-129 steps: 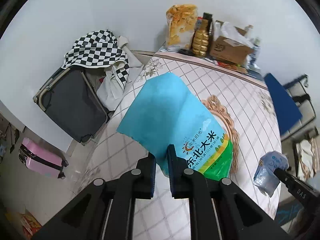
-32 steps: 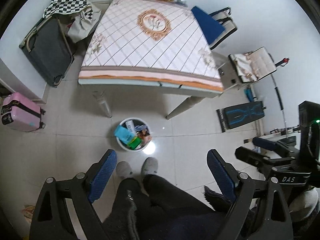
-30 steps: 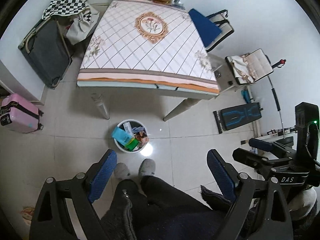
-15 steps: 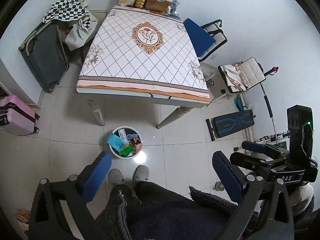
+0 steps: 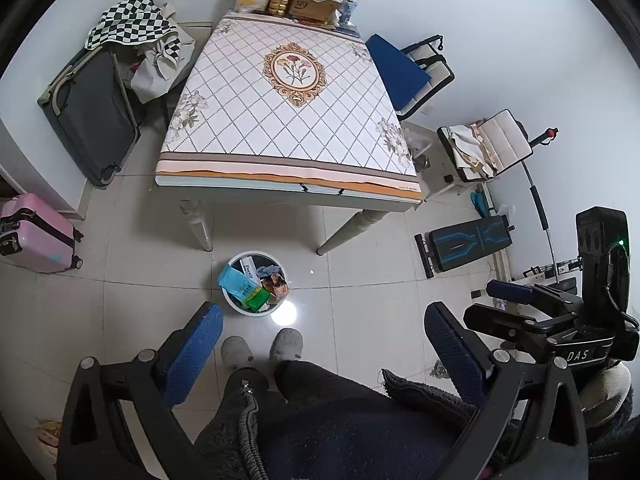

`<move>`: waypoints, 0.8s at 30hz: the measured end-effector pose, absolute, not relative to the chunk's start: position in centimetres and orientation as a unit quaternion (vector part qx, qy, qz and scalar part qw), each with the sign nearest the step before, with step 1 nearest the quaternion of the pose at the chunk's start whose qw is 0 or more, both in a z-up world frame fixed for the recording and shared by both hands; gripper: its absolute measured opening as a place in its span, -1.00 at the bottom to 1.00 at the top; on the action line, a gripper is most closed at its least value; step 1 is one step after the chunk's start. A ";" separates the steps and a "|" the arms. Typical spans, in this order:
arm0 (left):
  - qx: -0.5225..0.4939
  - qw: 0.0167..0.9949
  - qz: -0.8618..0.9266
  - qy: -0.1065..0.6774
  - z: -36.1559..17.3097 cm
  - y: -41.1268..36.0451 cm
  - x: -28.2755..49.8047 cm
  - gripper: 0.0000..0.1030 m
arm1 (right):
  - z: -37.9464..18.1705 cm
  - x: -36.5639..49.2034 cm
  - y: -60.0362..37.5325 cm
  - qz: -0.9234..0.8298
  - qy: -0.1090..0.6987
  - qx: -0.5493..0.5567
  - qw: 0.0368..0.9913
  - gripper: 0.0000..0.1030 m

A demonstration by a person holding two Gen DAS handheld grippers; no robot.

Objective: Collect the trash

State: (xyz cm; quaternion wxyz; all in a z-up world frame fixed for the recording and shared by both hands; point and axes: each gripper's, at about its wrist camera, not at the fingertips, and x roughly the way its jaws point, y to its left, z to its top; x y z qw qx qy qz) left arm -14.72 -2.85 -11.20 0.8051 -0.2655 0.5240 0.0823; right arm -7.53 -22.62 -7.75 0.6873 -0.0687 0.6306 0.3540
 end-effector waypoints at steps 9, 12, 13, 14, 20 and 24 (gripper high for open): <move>-0.261 0.805 0.073 0.528 -11.4 -3.4 -14.5 1.00 | -7.8 -7.8 -23.3 0.351 0.634 -0.066 0.686 1.00; -0.260 0.805 0.070 0.529 -11.5 -3.7 -14.4 1.00 | -7.8 -7.9 -23.6 0.349 0.635 -0.061 0.686 1.00; -0.260 0.805 0.070 0.529 -11.5 -3.7 -14.4 1.00 | -7.9 -7.9 -23.7 0.348 0.636 -0.059 0.686 1.00; -0.259 0.805 0.068 0.529 -11.5 -3.8 -14.5 1.00 | -7.9 -7.9 -23.8 0.347 0.636 -0.058 0.687 1.00; -0.258 0.805 0.063 0.530 -11.6 -4.0 -14.5 1.00 | -7.7 -8.1 -24.1 0.346 0.637 -0.052 0.687 1.00; -0.259 0.805 0.062 0.531 -11.7 -4.2 -14.5 1.00 | -7.7 -8.2 -24.4 0.345 0.637 -0.050 0.687 1.00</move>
